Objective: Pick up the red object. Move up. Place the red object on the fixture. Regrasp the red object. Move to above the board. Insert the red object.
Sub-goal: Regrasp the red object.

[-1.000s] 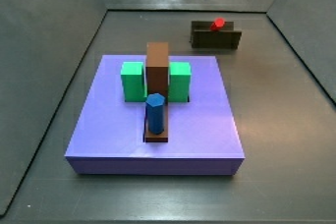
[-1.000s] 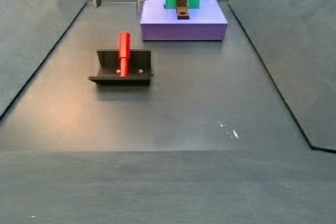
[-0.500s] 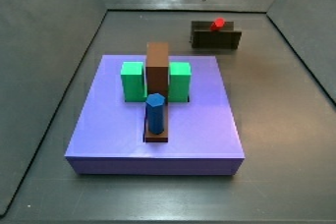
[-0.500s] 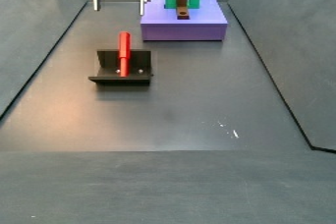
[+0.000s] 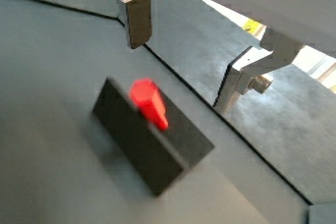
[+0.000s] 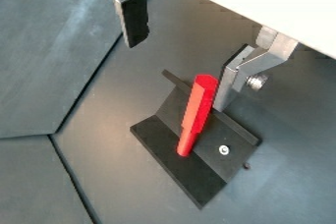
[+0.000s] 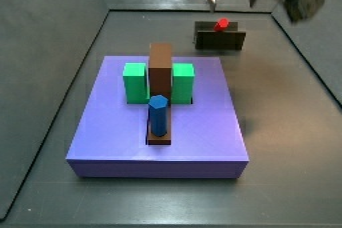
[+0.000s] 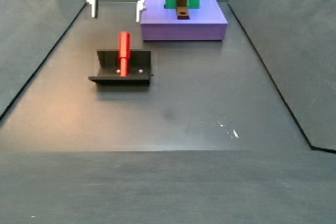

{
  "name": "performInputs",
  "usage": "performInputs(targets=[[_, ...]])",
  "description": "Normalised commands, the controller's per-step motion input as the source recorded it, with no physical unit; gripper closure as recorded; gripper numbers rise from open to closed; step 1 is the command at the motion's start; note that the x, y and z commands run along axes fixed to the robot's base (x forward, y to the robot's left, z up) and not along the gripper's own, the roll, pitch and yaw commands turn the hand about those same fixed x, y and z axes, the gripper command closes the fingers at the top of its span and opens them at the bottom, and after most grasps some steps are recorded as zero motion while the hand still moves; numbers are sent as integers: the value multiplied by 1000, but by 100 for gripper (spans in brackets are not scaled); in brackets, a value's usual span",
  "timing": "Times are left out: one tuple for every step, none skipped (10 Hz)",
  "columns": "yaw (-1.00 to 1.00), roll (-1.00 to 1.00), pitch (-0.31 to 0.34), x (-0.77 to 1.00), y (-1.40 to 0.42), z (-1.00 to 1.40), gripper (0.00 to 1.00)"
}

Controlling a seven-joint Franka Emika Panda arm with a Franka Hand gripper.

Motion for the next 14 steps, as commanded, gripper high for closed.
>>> performInputs(targets=[[189,14,0,0,0,-289,0],[160,183,-9,-66,0,-174,0],[109,94,-26,-120,26,-151,0],[91,137,-37,-126,0,-177,0],[91,257,-17,0,0,-240,0],[29,297,0,0,0,-220,0],[0,237,37,63,0,-254,0],[-31,194,69,80,0,-229,0],[-37,166,60,20,0,-166,0],[-34,151,60,3,46,-131,0],[0,131,26,0,57,-120,0],[0,134,51,0,60,-31,0],[89,589,0,0,54,-31,0],[206,789,17,0,0,-34,0]])
